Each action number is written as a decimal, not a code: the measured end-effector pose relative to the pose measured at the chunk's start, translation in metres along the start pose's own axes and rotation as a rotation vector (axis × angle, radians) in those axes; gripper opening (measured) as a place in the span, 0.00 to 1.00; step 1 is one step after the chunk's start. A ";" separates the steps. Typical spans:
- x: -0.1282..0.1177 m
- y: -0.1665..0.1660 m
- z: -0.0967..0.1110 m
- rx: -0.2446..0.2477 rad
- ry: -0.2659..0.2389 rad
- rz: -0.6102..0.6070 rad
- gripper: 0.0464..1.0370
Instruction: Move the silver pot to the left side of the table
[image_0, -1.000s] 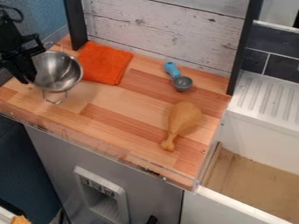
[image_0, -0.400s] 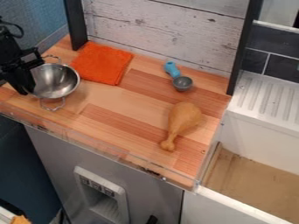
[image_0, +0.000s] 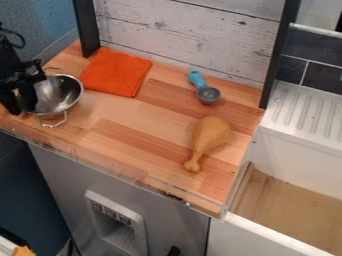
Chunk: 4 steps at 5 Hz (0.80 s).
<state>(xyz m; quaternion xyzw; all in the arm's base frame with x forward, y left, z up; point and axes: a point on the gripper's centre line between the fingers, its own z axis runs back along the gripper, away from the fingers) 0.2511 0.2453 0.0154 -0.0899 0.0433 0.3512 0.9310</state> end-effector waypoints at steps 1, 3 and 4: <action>-0.002 0.001 0.020 0.032 -0.065 0.014 0.81; -0.005 -0.010 0.060 0.010 -0.186 0.006 0.97; -0.006 -0.021 0.081 -0.012 -0.249 0.010 0.96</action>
